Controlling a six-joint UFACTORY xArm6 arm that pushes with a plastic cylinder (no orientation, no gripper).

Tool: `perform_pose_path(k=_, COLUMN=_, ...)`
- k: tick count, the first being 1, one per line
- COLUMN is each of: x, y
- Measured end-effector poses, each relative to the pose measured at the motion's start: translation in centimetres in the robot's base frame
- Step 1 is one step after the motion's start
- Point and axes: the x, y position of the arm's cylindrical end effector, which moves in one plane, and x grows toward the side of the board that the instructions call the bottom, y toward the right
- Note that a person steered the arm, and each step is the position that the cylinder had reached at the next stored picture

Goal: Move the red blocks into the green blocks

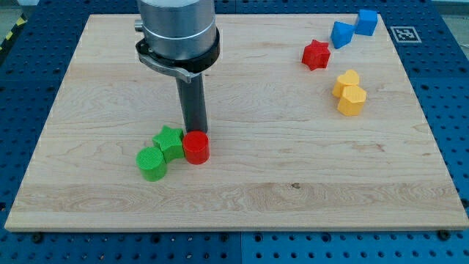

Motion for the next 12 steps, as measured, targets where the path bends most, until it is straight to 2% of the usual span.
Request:
perform_pose_path(k=1, x=-0.4, y=0.0)
perform_pose_path(k=3, x=-15.4, y=0.1)
perform_pose_path(k=4, x=-22.2, y=2.0)
perform_pose_path(k=5, x=-24.3, y=7.9)
perform_pose_path(k=6, x=-24.3, y=14.8)
perform_pose_path(k=7, x=-23.7, y=18.8)
perform_pose_path(k=9, x=-19.2, y=21.3)
perform_pose_path(k=12, x=-16.2, y=22.4)
